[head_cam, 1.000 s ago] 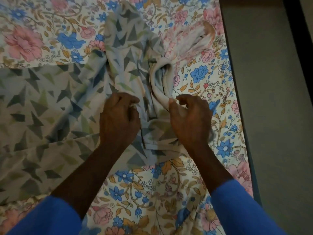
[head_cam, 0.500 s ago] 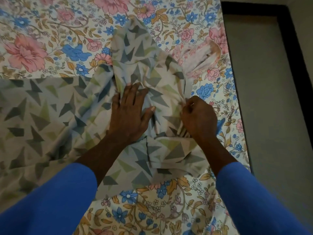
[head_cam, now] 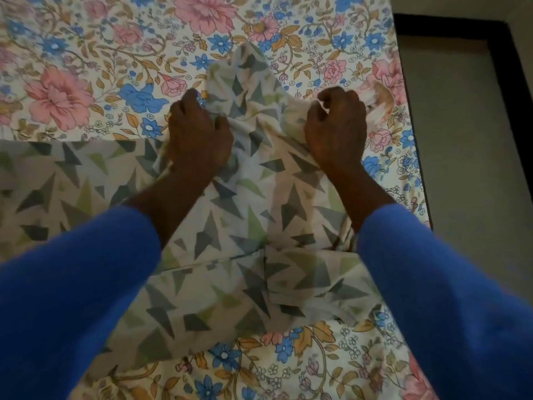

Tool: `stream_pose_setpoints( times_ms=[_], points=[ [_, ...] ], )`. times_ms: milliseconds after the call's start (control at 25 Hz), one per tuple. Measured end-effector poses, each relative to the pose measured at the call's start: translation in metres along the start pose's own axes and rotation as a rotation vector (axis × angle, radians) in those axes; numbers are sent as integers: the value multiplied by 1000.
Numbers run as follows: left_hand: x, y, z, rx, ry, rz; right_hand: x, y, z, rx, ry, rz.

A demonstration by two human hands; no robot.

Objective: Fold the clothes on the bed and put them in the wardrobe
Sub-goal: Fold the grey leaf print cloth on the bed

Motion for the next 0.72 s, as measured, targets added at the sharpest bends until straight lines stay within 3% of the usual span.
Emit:
stream_pose_setpoints(
  times_ms=[120,200,320,440,560,640,720],
  points=[
    [-5,-19,-59,-221,371,228,-1,-56,-37,-336,-71,190],
    [2,-32,-86,-301,434,428,9,-50,-53,-233,-145,116],
    [20,-35,-107,-296,325,452,39,-29,-61,-43,-341,-61],
    [13,-50,-104,-460,406,444,33,-35,-62,-97,-285,-51],
    [13,-58,-94,-671,546,568,20,-51,-68,-291,-282,-148],
    [22,-47,-94,-621,576,701,12,-46,-73,-278,-308,-202],
    [32,-21,-90,-437,515,779,1,-24,-68,-179,-313,-291]
  ],
)
Point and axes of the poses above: each hand's wrist, its own z-axis away from the middle knuckle, its own y-axis out of the back of the hand, x = y × z, the point moved 9 cm from there along -z, towards the middle knuckle, and after that the axes turned 1 degree about y, right-handed, at the moved point
